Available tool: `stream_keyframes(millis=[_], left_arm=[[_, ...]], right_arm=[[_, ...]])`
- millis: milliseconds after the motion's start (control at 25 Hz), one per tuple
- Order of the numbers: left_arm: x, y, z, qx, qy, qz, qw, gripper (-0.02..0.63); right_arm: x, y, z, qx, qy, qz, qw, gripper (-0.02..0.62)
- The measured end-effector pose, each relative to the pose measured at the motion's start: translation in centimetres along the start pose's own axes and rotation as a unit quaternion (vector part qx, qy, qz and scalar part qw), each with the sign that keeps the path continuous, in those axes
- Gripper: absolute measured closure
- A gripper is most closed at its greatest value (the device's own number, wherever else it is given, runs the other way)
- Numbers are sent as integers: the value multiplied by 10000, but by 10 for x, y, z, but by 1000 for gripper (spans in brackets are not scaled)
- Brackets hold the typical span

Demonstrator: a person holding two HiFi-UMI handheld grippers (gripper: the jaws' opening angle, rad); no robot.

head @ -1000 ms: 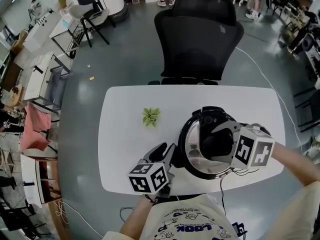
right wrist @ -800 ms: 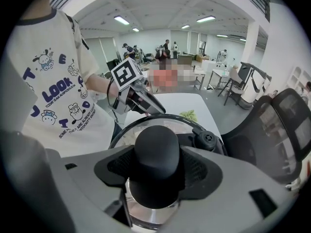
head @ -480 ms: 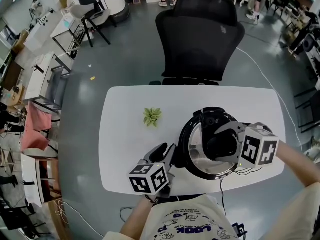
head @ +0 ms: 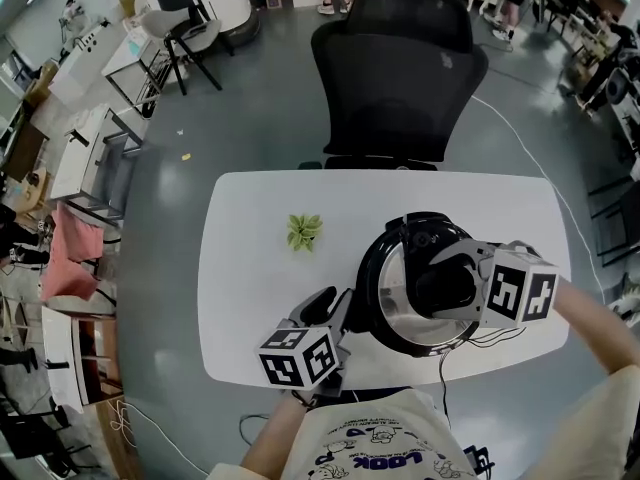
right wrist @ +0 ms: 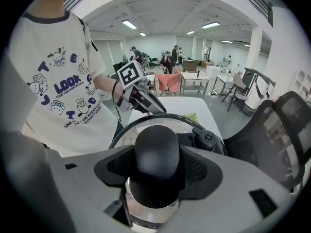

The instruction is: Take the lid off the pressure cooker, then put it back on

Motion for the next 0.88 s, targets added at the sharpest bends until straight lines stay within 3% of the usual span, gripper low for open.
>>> stream_keyframes(millis=[880], left_arm=[[-7, -4, -6, -6, 49, 39, 10000, 460]], right_arm=[[-4, 0, 7, -425, -110, 708, 9965, 301]])
Point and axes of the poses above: the fingertips, and each gripper's own axes: z forward along the fingers, y to its right, x out of its top, the point moved 5 cm from there along -z, backward along the fingers, and after that the axes turned 3 degrees about z, right-handed, at the moved point
